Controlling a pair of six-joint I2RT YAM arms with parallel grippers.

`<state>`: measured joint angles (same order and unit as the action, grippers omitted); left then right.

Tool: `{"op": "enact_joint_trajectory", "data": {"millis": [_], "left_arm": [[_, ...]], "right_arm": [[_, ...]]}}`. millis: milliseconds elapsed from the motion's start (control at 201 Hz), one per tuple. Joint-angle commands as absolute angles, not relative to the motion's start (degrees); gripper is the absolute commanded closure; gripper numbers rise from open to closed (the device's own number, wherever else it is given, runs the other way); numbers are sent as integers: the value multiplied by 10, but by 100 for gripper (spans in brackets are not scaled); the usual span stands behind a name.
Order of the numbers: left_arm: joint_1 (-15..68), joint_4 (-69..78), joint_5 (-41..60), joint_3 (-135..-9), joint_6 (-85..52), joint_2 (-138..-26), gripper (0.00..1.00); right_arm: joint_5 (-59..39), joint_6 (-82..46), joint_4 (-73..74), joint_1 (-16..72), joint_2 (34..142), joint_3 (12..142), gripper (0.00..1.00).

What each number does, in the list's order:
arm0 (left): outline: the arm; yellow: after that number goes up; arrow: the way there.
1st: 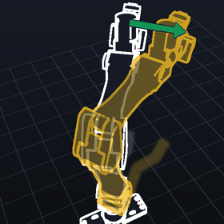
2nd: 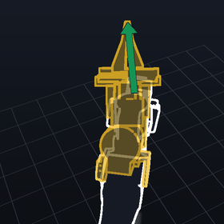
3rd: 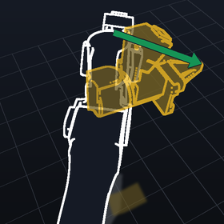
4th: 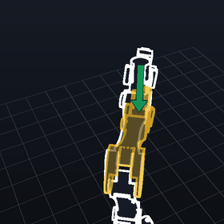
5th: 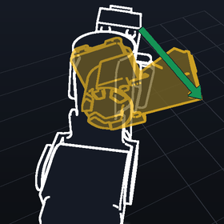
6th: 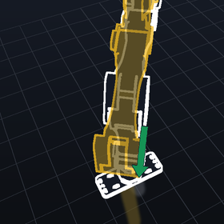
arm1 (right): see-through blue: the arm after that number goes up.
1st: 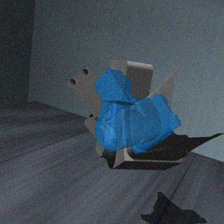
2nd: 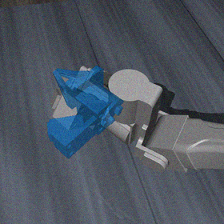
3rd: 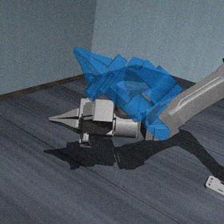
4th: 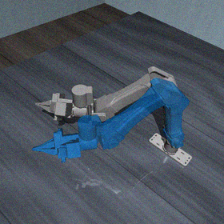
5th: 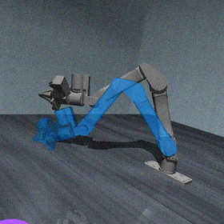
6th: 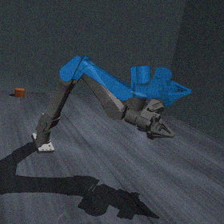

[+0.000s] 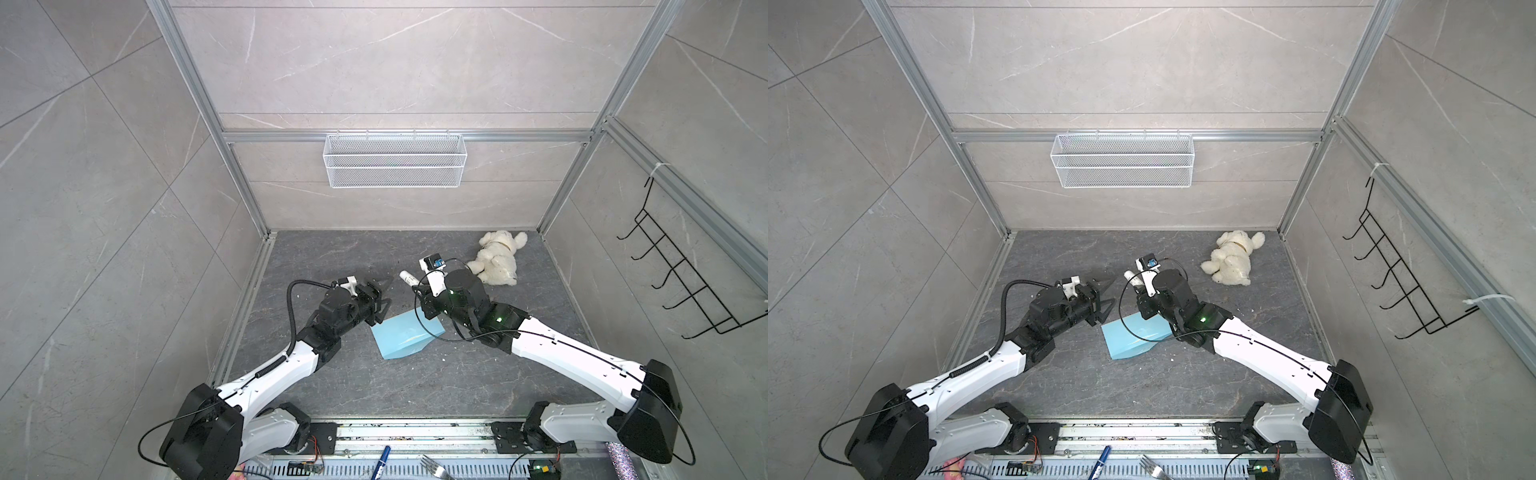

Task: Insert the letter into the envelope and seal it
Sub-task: 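Grasp the glue stick with the left gripper from the right gripper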

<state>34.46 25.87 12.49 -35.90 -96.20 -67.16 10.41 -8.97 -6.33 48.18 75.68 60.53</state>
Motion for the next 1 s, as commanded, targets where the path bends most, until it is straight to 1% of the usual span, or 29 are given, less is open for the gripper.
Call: {"op": "enact_joint_trajectory", "data": {"millis": [0, 124, 398, 617, 861, 991], "left_arm": [[351, 286, 140, -388, -1016, -681, 20], [353, 291, 139, -396, -1026, -691, 23], [354, 317, 149, -405, -1048, -724, 34], [360, 332, 160, -414, -1069, -746, 41], [367, 332, 158, -414, -1075, -742, 56], [367, 321, 160, -416, -1078, -741, 58]], "right_arm": [[122, -78, -36, 494, 773, 604, 100], [127, -76, -34, 506, 785, 611, 100], [134, -74, -27, 519, 800, 618, 100], [136, -75, -24, 530, 808, 619, 100], [152, -69, -21, 537, 817, 622, 100], [175, -66, -23, 540, 821, 623, 100]]}}
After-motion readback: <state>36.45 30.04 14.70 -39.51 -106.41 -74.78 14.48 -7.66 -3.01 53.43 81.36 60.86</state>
